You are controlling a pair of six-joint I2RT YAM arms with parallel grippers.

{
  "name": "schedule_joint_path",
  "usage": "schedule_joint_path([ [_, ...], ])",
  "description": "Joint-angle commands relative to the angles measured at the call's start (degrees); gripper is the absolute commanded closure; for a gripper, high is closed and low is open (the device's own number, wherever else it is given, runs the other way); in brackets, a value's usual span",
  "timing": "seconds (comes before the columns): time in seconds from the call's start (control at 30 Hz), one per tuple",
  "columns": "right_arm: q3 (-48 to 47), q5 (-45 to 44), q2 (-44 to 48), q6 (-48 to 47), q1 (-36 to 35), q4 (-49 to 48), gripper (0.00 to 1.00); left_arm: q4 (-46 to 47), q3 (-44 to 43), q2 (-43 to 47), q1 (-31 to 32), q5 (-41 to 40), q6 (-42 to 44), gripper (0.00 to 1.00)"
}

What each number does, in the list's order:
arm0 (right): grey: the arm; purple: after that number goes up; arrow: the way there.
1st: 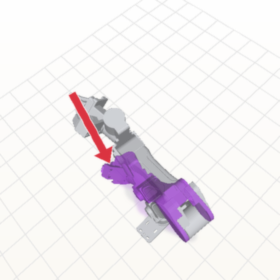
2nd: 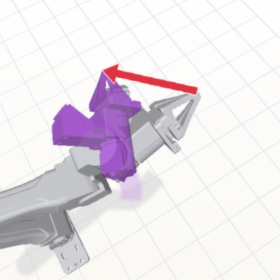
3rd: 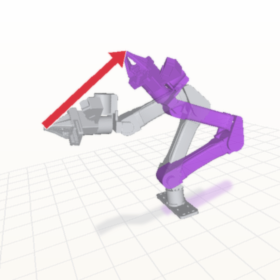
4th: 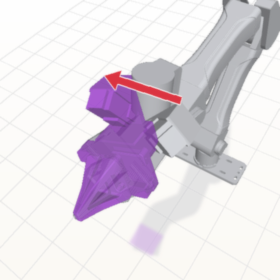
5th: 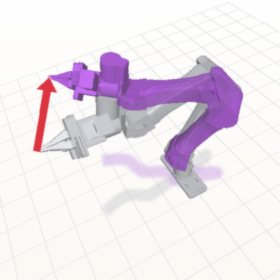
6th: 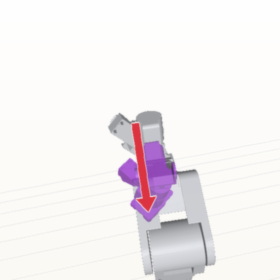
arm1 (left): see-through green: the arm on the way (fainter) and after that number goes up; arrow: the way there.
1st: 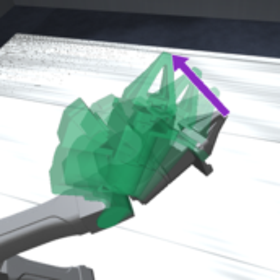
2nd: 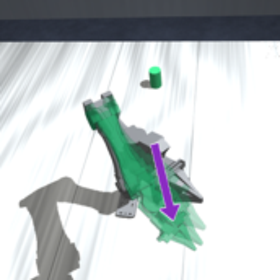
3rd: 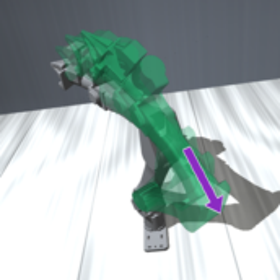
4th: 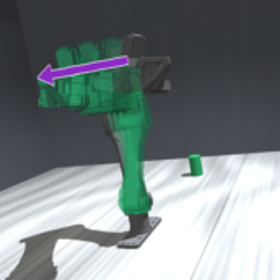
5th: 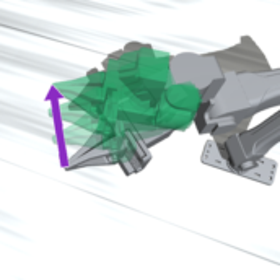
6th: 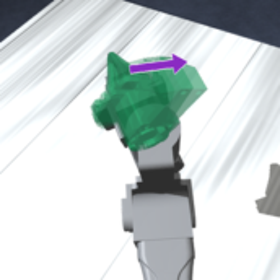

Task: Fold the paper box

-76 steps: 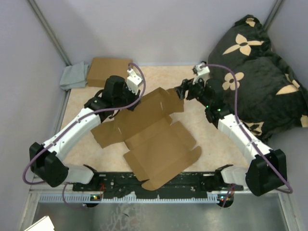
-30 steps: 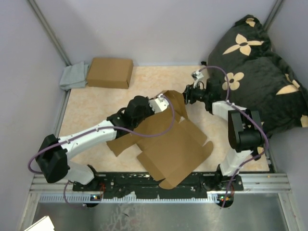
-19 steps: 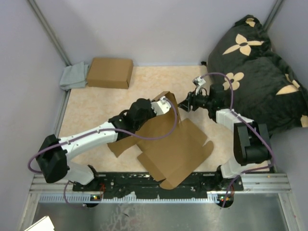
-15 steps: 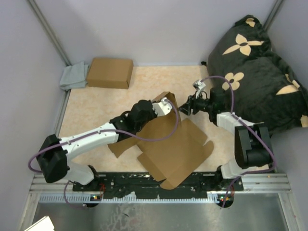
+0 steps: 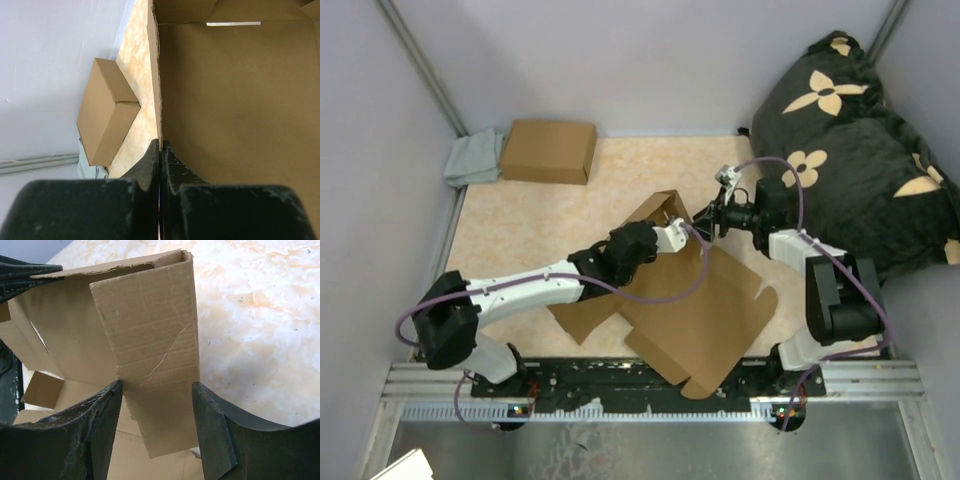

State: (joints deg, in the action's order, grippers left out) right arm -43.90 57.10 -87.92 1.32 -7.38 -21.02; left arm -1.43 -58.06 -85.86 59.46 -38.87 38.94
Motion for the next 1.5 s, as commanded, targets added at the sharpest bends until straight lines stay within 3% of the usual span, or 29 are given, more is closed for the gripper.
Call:
schedule_joint_path([
  [0.0, -5.9, 3.5, -3.1, -6.5, -0.3, 3.2, 0.41, 1.9, 0.1, -0.8, 1.5, -3.2, 1.8, 1.00],
  [0.43, -9.4, 4.1, -3.9, -11.9, -0.1, 10.1, 0.41, 3.4, -0.5, 1.3, 3.8, -3.2, 2.9, 1.00],
  [0.83, -10.2, 21.4, -3.3, -15.4, 9.4, 12.6, 0.36, 2.7, 0.6, 3.0, 6.5, -2.5, 3.7, 1.00],
  [1.07, -12.8, 26.7, -9.2, -15.9, 9.6, 15.4, 0.36, 2.6, 1.8, 1.8, 6.6, -3.9, 5.1, 1.00],
  [1.23, -14.0, 27.1, -7.9, -18.7, 10.0, 19.4, 0.37, 2.5, 2.4, 2.6, 7.0, -5.9, 5.8, 1.00],
  [1.33, -12.8, 26.2, -7.3, -10.0, 11.3, 10.1, 0.40, 2.7, 3.0, 3.4, 7.2, -6.3, 6.0, 1.00],
  [1.47, -5.9, 21.9, -6.0, 20.1, 14.3, -31.1, 0.39, 4.6, 4.8, 5.2, 8.0, -6.5, 7.3, 1.00],
])
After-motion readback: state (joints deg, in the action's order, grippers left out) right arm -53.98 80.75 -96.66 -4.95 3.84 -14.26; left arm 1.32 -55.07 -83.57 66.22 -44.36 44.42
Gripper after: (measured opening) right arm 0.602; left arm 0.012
